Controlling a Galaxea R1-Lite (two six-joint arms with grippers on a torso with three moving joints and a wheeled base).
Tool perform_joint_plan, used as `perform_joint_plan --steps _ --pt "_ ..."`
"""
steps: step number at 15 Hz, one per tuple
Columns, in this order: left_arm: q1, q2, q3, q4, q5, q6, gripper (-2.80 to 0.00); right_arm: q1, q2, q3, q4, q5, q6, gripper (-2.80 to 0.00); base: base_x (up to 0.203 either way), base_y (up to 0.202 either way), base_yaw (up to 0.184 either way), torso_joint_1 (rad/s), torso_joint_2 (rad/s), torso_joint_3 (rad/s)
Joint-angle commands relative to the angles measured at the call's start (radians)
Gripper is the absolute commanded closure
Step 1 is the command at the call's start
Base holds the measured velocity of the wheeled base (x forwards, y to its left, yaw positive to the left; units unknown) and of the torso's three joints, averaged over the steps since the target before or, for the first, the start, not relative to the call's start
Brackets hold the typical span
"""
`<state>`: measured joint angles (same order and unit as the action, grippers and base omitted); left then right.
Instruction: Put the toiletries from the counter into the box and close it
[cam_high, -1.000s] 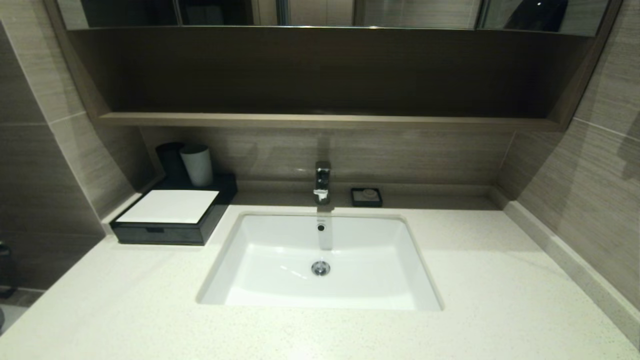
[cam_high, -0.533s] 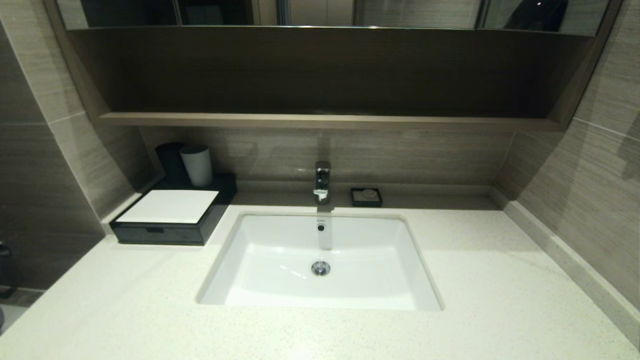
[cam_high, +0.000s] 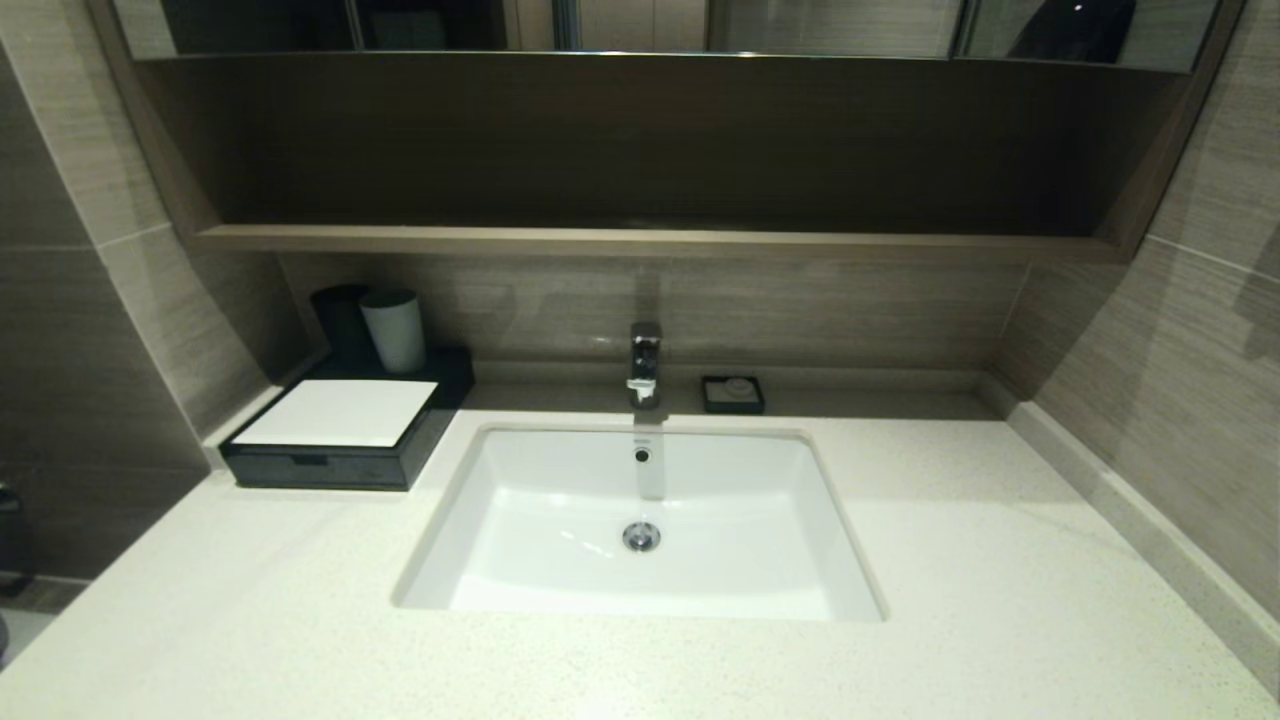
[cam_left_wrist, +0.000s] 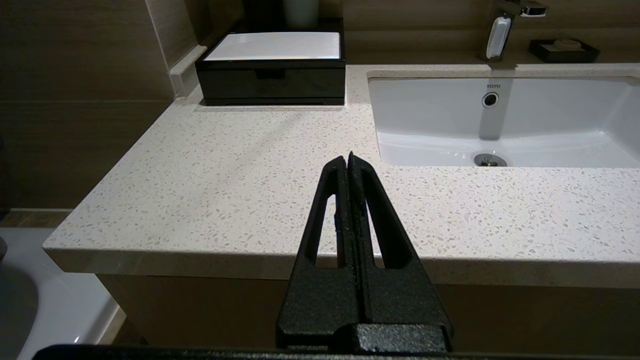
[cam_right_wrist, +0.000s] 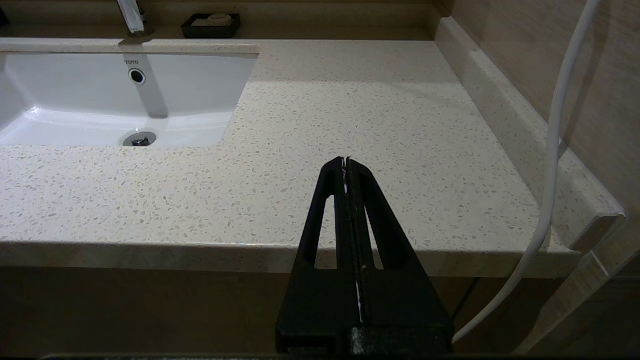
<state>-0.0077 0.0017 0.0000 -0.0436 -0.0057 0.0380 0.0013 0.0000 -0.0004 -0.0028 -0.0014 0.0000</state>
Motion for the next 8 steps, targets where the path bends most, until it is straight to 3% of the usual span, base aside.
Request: perform_joint_plan --steps 1,8 --pt "0.000 0.001 0.020 -0.001 0.000 0.000 0.00 0.000 -0.002 0.002 0.000 0.000 0.000 0.00 0.000 0.000 0.000 0.000 0.00 0.000" --pt "0.000 0.001 0.020 -0.001 0.000 0.000 0.00 0.000 -0.002 0.002 0.000 0.000 -0.001 0.00 0.000 0.000 0.000 0.000 0.00 0.000"
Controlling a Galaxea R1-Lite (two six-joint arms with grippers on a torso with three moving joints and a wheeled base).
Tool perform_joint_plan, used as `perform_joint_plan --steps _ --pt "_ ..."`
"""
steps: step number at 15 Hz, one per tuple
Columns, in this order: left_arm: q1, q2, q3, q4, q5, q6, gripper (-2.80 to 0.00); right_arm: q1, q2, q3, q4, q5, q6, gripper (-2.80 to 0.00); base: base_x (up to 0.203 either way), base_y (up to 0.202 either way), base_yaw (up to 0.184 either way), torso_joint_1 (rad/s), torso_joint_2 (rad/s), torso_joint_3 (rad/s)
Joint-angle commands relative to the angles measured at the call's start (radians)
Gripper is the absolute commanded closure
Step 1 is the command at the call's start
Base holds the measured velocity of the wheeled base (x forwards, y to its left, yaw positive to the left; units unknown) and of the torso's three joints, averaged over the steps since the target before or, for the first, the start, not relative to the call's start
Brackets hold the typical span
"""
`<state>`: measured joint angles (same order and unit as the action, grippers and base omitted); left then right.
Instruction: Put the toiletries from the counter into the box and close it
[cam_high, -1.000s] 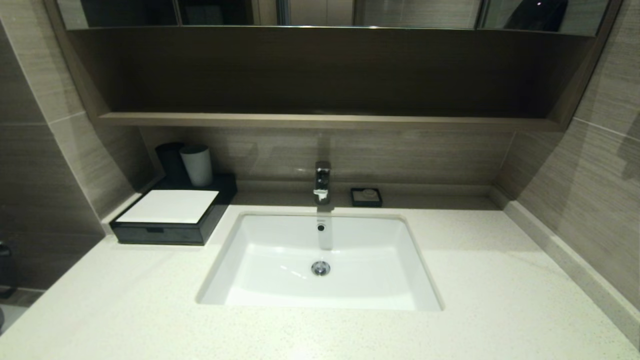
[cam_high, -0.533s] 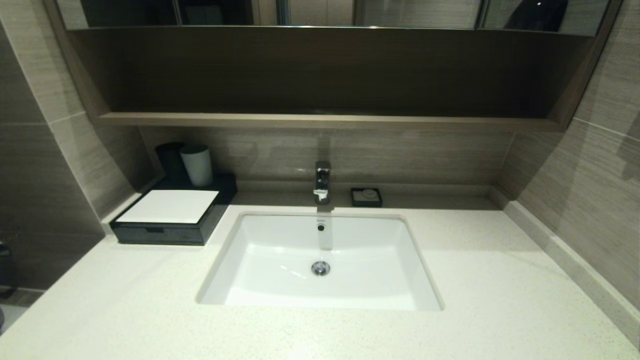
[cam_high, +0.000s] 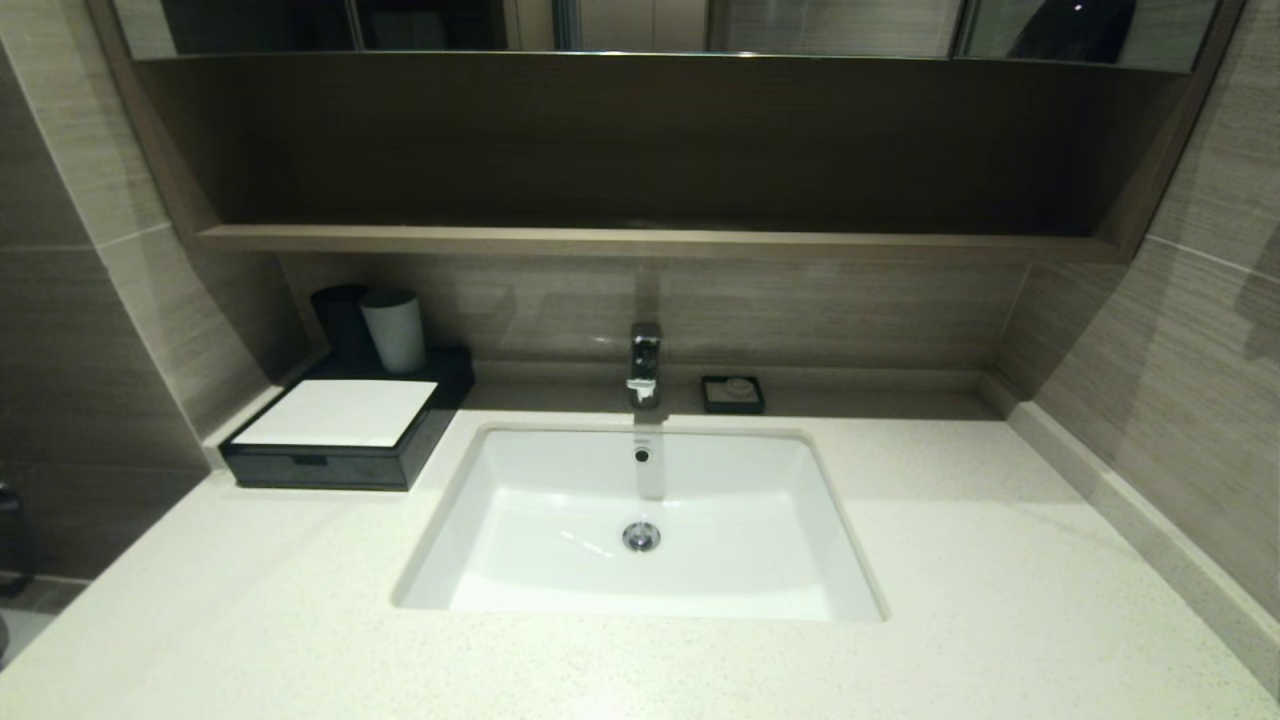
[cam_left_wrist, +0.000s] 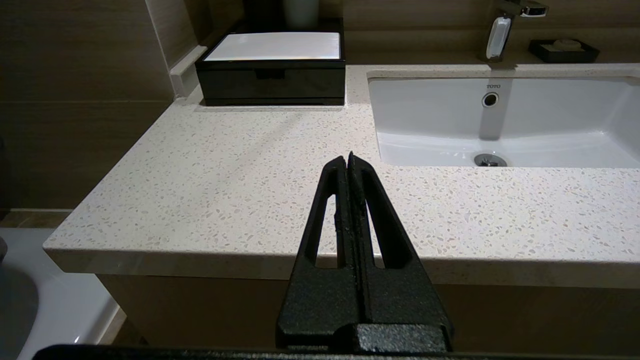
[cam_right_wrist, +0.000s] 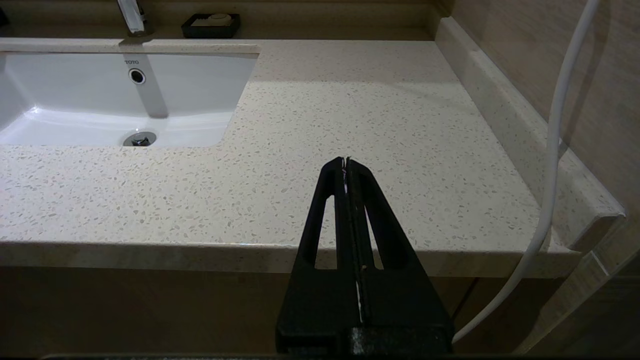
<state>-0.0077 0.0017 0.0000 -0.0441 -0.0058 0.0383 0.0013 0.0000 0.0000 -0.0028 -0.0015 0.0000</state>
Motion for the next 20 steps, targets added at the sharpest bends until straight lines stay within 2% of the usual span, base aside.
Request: perform_joint_plan --steps 1,20 --pt "0.000 0.001 0.020 0.000 0.000 0.000 0.00 0.000 -0.001 0.002 0.000 0.000 -0.001 0.00 0.000 0.000 0.000 0.000 0.00 0.000" --pt "0.000 0.001 0.020 0.000 0.000 0.000 0.00 0.000 -0.002 0.002 0.000 0.000 -0.002 0.00 0.000 0.000 0.000 0.000 0.00 0.000"
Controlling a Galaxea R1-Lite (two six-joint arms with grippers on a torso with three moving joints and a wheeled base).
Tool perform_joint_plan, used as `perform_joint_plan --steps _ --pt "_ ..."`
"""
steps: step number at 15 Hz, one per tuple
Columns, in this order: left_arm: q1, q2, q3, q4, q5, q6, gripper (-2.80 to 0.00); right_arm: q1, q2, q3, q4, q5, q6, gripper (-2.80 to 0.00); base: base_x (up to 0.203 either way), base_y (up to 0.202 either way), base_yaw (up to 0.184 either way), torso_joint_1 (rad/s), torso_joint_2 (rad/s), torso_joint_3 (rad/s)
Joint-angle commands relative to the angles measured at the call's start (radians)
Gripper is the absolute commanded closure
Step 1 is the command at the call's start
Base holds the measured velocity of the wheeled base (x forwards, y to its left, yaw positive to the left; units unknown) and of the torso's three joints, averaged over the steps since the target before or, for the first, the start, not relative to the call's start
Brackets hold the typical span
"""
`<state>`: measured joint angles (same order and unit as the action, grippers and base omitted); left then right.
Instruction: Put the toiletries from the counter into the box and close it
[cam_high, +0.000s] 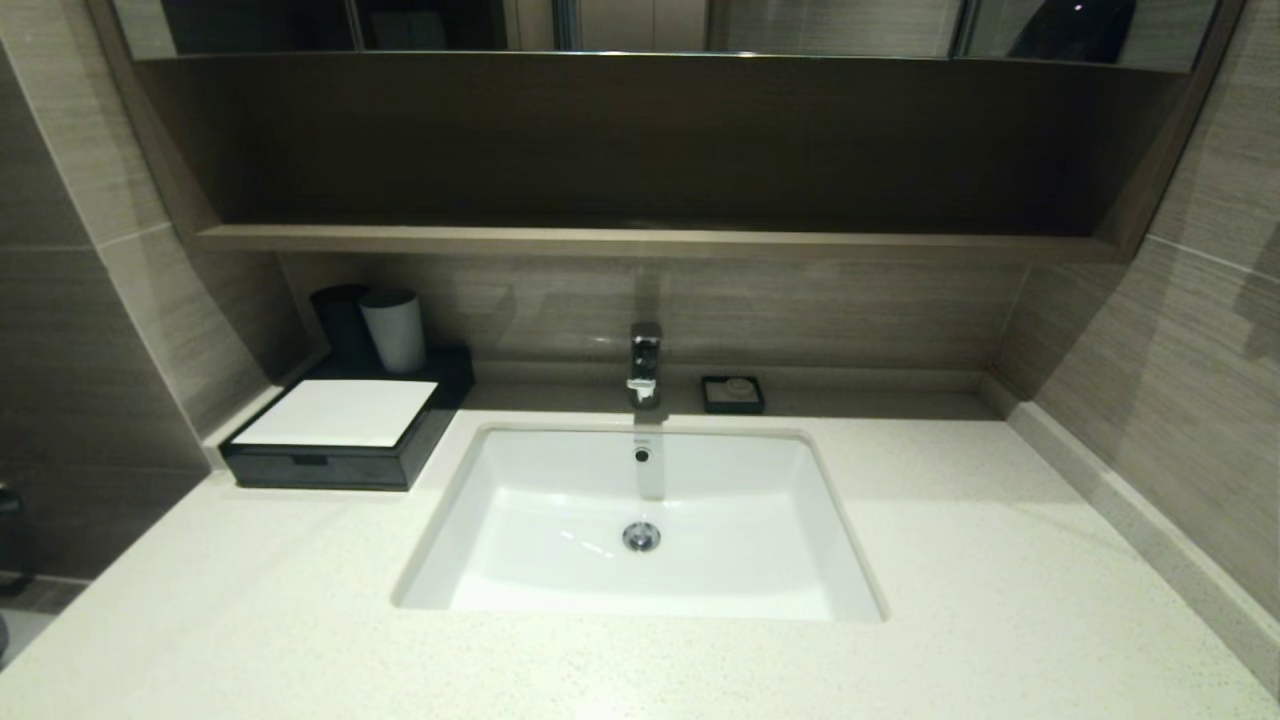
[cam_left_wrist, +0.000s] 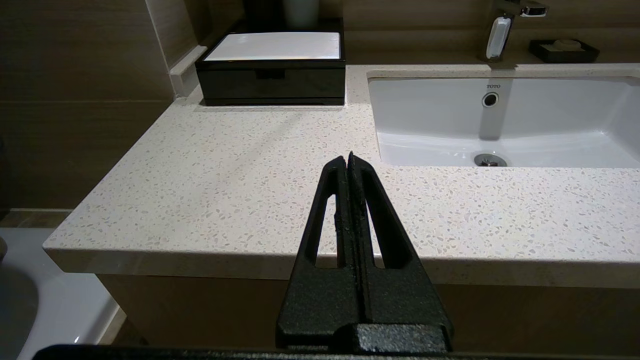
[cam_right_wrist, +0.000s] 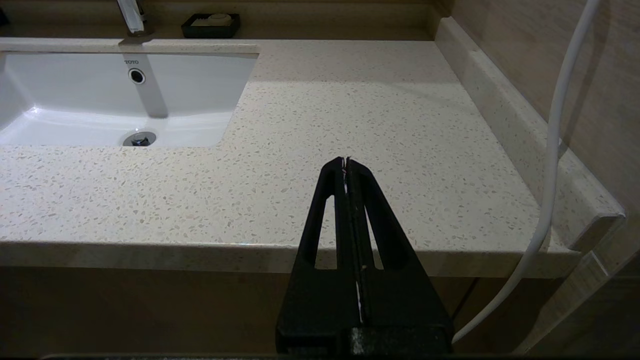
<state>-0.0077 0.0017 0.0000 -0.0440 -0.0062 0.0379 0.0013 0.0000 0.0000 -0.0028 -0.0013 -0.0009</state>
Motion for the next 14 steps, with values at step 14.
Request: perform_joint_plan --steps 14 --pt "0.000 0.001 0.020 0.000 0.000 0.000 0.00 0.000 0.000 0.002 0.000 0.000 0.001 0.00 0.000 0.000 0.000 0.000 0.00 0.000"
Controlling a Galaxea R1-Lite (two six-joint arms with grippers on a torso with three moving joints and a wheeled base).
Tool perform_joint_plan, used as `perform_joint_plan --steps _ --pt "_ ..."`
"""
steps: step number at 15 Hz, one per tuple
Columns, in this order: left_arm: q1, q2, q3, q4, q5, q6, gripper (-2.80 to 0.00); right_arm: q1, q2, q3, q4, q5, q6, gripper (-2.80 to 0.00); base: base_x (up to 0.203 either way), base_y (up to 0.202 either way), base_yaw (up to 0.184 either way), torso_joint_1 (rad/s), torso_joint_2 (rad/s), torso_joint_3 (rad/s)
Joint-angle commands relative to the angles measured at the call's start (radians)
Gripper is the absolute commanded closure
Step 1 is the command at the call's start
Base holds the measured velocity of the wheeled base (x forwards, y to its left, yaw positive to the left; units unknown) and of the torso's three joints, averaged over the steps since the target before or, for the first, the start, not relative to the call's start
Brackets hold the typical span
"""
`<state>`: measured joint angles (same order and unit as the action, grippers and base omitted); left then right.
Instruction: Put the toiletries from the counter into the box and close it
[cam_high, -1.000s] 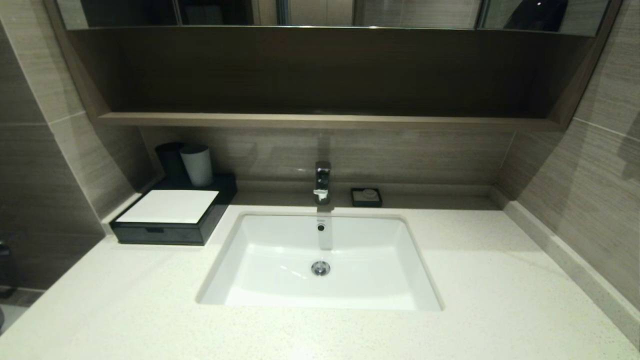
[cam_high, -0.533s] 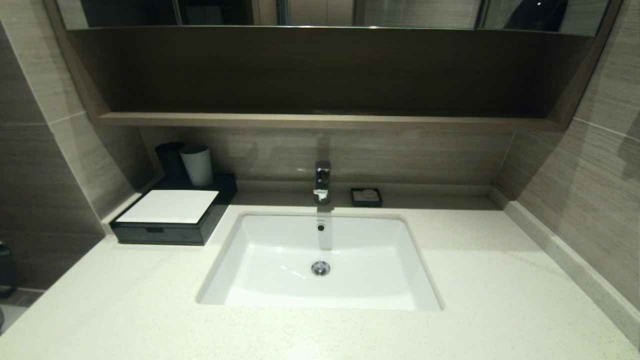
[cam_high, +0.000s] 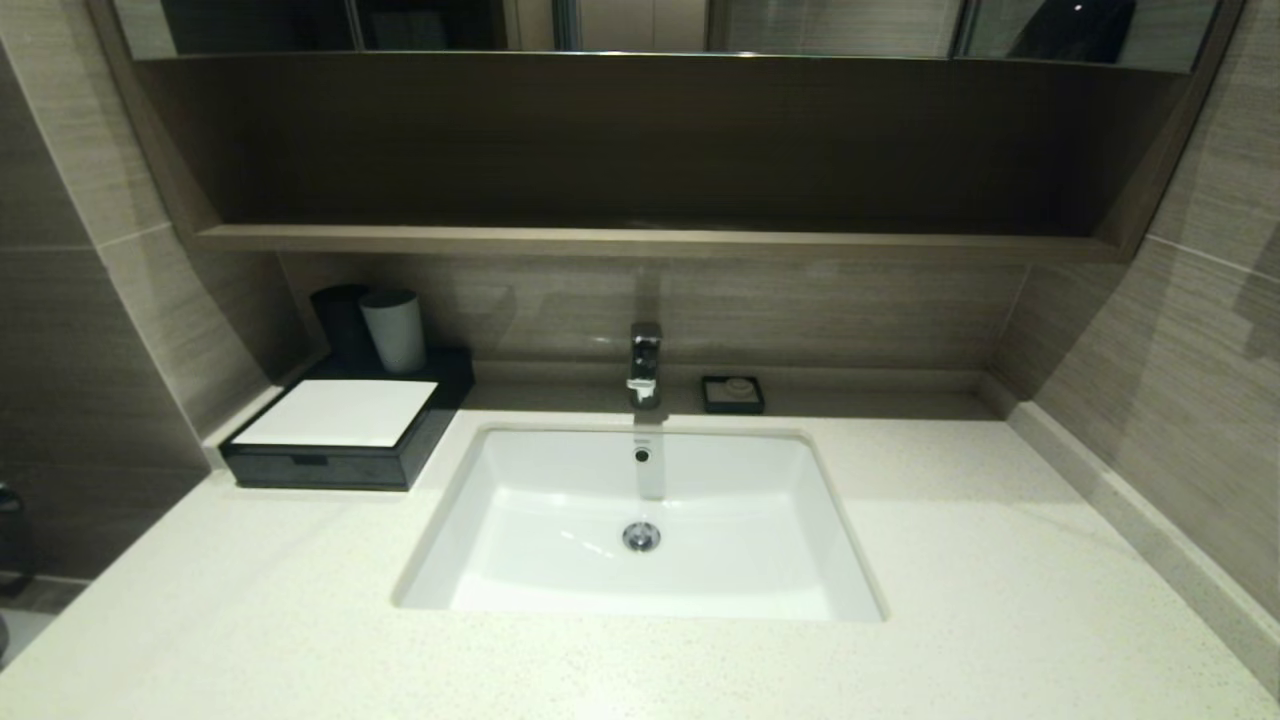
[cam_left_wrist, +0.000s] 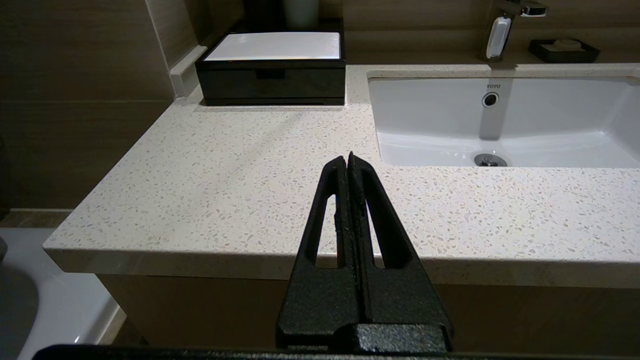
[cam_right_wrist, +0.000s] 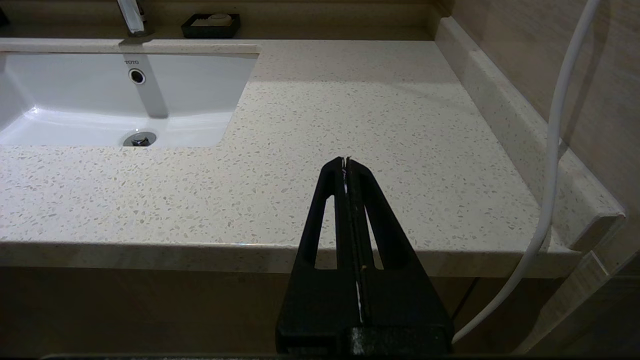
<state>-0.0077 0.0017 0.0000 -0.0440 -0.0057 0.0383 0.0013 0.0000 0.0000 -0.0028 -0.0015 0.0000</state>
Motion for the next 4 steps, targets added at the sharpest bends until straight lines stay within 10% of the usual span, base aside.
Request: perform_joint_plan --steps 1,4 --pt "0.000 0.001 0.020 0.000 0.000 0.000 0.00 0.000 0.000 0.002 0.000 0.000 -0.001 0.00 0.000 0.000 0.000 0.000 0.00 0.000" --pt "0.000 0.001 0.020 0.000 0.000 0.000 0.00 0.000 -0.002 0.002 0.000 0.000 -0.002 0.00 0.000 0.000 0.000 0.000 0.00 0.000"
